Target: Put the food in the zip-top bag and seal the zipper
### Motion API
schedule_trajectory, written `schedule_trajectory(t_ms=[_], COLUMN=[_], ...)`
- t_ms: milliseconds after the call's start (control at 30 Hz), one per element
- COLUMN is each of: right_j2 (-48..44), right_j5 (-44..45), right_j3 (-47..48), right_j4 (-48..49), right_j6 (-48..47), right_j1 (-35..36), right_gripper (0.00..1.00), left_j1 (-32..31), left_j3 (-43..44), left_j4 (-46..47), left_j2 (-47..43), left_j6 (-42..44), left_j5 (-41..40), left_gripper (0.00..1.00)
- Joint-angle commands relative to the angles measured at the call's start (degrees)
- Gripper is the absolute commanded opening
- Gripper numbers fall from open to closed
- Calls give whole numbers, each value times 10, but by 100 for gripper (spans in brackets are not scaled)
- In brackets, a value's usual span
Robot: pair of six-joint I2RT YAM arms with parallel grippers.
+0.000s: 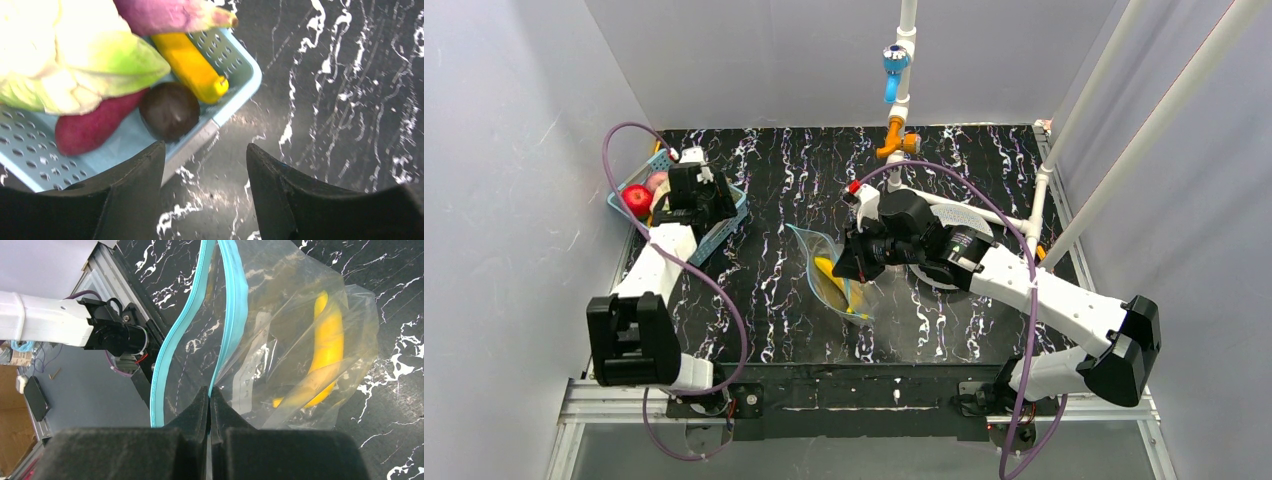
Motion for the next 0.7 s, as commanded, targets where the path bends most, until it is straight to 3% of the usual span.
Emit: schedule_trajectory(t_ms=[0, 300, 600, 667], right_j2=[-14, 2, 30, 35], right_j5=[8, 10, 14, 14], right_j3=[-6, -3, 12, 17], right_j4=[31, 28, 20, 18], right_j6=[-9, -11, -14, -14], right_j1=[0, 0, 0, 0], right_gripper=[1, 1, 1, 1], left_j1=[-1, -1, -2, -6], left_j3=[35, 49, 62, 63], left_j4=[102, 169, 164, 162], left_j2=[42, 122, 164, 165], left_j6=[40, 51, 62, 64], left_j5=[-41, -22, -13, -14], left_gripper=[58, 65, 34, 32])
